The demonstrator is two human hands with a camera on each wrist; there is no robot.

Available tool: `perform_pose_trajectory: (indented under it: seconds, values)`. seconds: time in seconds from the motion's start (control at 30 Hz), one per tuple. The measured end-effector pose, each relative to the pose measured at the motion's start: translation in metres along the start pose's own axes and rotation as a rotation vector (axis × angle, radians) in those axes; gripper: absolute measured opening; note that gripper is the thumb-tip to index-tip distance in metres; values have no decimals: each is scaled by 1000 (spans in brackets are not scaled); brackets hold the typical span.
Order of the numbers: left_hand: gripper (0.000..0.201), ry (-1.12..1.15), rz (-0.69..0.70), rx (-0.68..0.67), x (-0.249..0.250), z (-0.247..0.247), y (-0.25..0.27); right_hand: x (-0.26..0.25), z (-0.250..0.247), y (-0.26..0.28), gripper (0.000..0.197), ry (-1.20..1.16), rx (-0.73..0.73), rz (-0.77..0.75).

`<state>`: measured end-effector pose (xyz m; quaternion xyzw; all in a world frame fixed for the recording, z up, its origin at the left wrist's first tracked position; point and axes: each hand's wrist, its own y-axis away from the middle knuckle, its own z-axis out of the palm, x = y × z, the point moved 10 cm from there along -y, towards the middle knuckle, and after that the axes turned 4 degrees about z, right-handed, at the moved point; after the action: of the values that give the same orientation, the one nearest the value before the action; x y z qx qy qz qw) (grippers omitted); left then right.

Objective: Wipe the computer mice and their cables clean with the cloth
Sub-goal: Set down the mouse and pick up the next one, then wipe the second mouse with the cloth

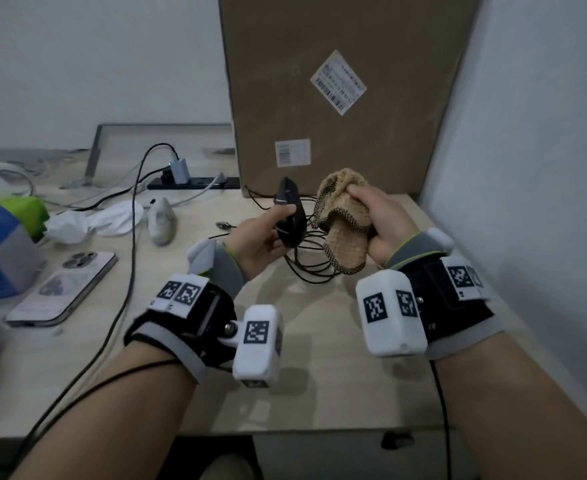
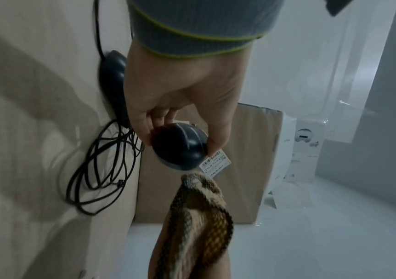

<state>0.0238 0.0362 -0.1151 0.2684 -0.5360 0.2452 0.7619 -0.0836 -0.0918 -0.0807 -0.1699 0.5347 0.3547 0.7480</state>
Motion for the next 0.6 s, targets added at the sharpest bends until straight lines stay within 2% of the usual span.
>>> perform_pose_trajectory:
  seconds: [0.27, 0.47, 0.6]
  values:
    - [12, -36, -30, -23, -32, 2, -1, 17, -8, -4, 2, 13, -1, -59]
    - [12, -46, -37, -62, -39, 3, -3, 16, -18, -10, 25, 56, 7, -117]
    - [14, -100, -14, -122, -38, 11, -2, 13, -25, -10, 29, 56, 12, -149]
